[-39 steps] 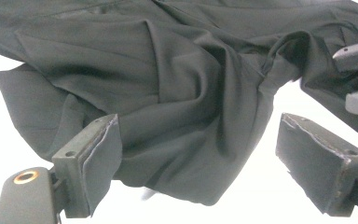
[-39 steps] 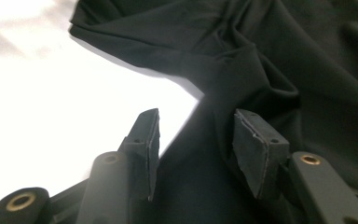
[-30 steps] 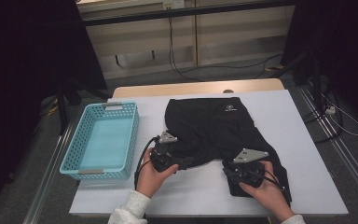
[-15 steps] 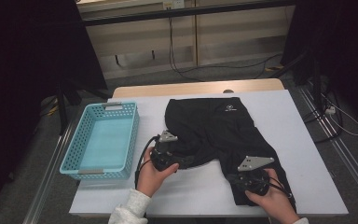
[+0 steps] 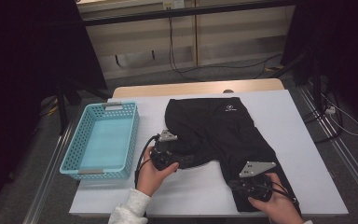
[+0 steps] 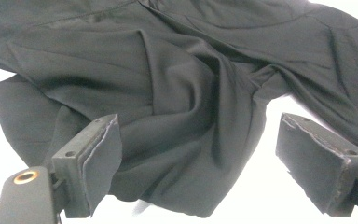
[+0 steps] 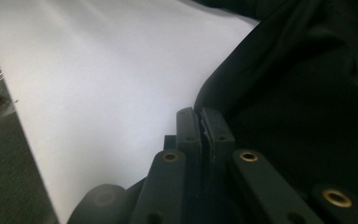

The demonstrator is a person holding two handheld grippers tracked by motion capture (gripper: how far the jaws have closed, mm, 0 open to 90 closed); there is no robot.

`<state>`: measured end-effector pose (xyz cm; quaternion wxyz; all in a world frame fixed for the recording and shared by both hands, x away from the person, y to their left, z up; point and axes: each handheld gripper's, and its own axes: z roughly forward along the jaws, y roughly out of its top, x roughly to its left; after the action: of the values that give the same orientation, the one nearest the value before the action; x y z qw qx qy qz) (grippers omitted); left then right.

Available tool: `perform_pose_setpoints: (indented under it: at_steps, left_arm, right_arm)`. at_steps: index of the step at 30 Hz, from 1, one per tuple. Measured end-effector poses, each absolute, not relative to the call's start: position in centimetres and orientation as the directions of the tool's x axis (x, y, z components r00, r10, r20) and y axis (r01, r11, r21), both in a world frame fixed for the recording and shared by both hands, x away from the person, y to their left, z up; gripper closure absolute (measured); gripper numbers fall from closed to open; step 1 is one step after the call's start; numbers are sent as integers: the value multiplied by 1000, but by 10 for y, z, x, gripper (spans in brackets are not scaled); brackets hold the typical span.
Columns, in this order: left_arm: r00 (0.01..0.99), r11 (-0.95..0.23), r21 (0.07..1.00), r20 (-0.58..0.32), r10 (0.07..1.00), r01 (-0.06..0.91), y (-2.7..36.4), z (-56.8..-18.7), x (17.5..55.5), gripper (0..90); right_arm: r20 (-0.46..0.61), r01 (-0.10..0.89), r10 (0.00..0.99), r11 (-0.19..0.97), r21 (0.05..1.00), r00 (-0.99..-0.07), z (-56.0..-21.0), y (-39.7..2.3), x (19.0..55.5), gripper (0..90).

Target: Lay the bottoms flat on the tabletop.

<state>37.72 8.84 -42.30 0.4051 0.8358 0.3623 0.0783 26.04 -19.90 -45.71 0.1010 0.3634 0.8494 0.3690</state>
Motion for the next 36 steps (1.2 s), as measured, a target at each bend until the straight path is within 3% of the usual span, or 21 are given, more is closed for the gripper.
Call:
perform_pose_setpoints:
  at_steps: [3,10,17,36]
  left_arm:
    - [723,-401,739,-165,671,541,89,-422,377,149]
    - [726,-412,734,-160,668,541,88,-423,377,149]
    - [727,-414,734,-157,668,538,88,-423,377,149]
    - [725,-414,736,-151,672,536,88,-423,378,149]
  right_arm:
    - [115,548,698,437,713,-706,-453,-203,261,719]
    - [75,543,809,319,777,-583,-435,-241,277,580]
    - [-9,589,899,294,753,-438,-444,-281,287,583]
    - [1,648,958,195,736,-288,-454,-321,284,585]
